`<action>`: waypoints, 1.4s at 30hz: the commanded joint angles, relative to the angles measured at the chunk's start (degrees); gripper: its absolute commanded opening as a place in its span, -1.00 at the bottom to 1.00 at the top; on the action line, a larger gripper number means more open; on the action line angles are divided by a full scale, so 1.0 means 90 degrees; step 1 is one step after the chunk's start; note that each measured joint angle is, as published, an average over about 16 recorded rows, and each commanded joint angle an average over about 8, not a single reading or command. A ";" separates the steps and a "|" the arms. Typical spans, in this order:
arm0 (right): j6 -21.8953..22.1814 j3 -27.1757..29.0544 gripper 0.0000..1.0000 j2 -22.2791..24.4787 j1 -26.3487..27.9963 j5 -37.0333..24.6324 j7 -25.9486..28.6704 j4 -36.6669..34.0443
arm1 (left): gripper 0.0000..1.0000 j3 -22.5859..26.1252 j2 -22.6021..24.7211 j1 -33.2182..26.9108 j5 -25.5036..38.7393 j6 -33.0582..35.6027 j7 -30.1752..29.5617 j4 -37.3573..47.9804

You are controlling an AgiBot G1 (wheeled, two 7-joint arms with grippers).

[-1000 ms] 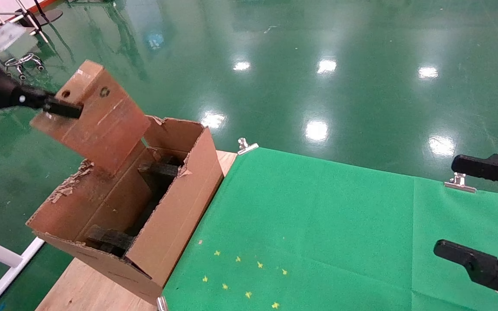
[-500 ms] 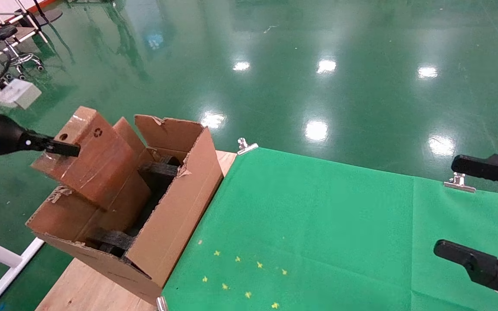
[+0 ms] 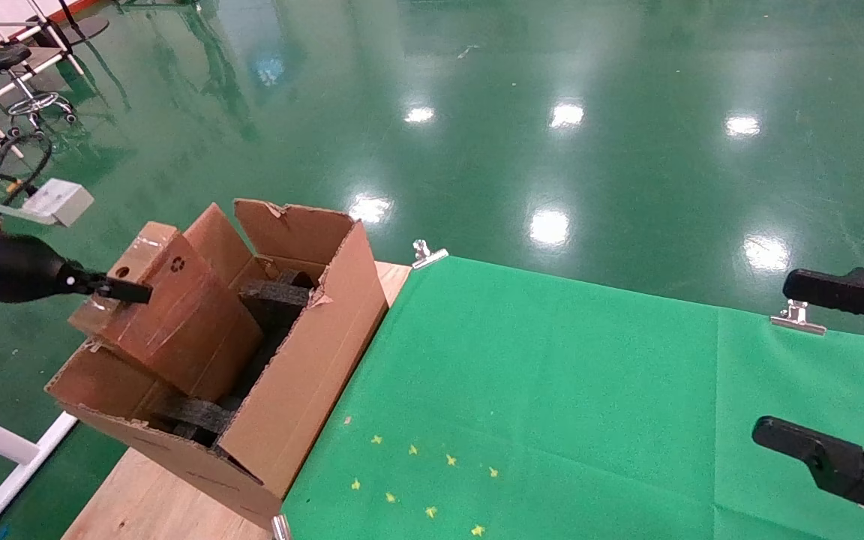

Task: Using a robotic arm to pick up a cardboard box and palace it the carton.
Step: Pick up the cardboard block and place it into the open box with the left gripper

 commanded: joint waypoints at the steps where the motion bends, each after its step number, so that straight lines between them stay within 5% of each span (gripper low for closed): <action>1: 0.0000 0.0000 1.00 0.0000 0.0000 0.0000 0.0000 0.0000 | -1.00 0.0018 0.0023 0.0052 0.0025 -0.0040 0.0001 0.0063; 42: 0.0000 0.0000 1.00 0.0000 0.0000 0.0000 0.0000 0.0000 | -1.00 -0.0392 0.0626 0.1863 -0.0557 -0.2076 -0.0252 0.0272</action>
